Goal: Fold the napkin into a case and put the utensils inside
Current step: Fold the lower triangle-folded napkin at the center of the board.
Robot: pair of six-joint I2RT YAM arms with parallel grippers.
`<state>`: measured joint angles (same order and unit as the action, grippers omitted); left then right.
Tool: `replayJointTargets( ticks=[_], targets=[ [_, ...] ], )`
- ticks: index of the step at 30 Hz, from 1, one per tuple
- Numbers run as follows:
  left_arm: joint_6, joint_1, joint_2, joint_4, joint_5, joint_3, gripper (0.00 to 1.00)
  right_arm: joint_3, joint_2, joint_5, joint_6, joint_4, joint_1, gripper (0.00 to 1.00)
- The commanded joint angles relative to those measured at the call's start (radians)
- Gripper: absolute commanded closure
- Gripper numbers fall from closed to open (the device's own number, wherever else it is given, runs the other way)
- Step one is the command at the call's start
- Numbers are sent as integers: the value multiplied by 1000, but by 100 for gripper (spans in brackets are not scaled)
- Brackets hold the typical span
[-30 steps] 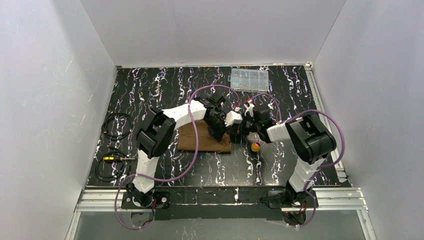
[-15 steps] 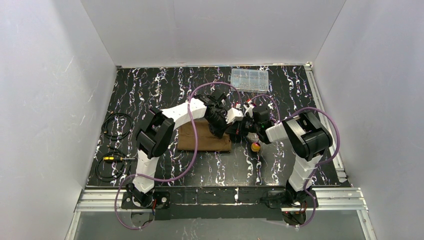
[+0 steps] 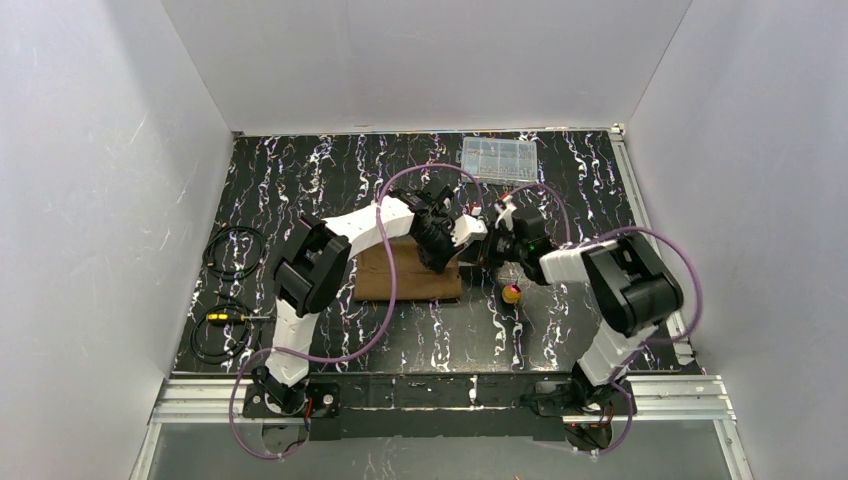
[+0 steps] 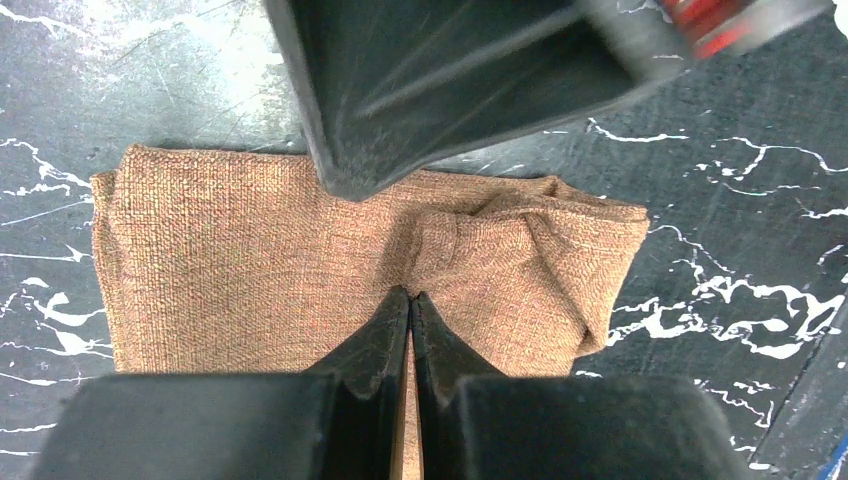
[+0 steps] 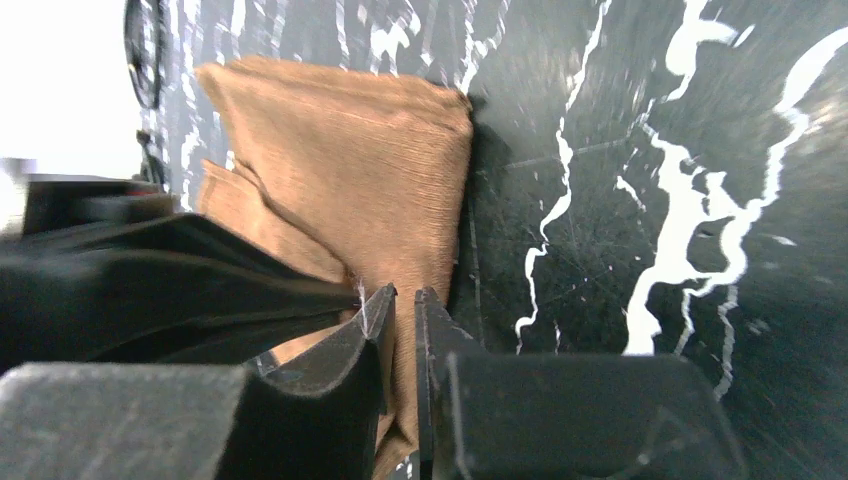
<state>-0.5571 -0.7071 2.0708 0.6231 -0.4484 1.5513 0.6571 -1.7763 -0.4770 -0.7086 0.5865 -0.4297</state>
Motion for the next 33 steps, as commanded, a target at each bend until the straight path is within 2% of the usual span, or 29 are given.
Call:
replayJointTargets(
  ticks=[1,4,7,11,16,20,23,29,33],
  targets=[
    [-6,0,14,-1,39,6,100,21,217,62,75,-135,60,74],
    [2,0,24,-2,42,2,100,27,304,55,135,-252,72,70],
    [8,0,29,-2,48,2,100,-42,388,23,137,-283,72,73],
    [15,0,33,-2,47,8,100,-210,470,-101,53,-147,69,84],
    [29,0,37,0,43,19,100,-307,509,-128,-28,7,-16,86],
    [44,1,40,4,40,31,100,-293,435,-91,-50,92,-82,86],
    [50,1,38,13,39,41,100,-277,352,-108,-101,211,-92,87],
    [65,0,29,12,42,50,100,-242,210,-86,-118,291,-106,89],
    [73,0,7,13,35,51,100,-242,103,-66,-184,404,-106,91]
  ],
)
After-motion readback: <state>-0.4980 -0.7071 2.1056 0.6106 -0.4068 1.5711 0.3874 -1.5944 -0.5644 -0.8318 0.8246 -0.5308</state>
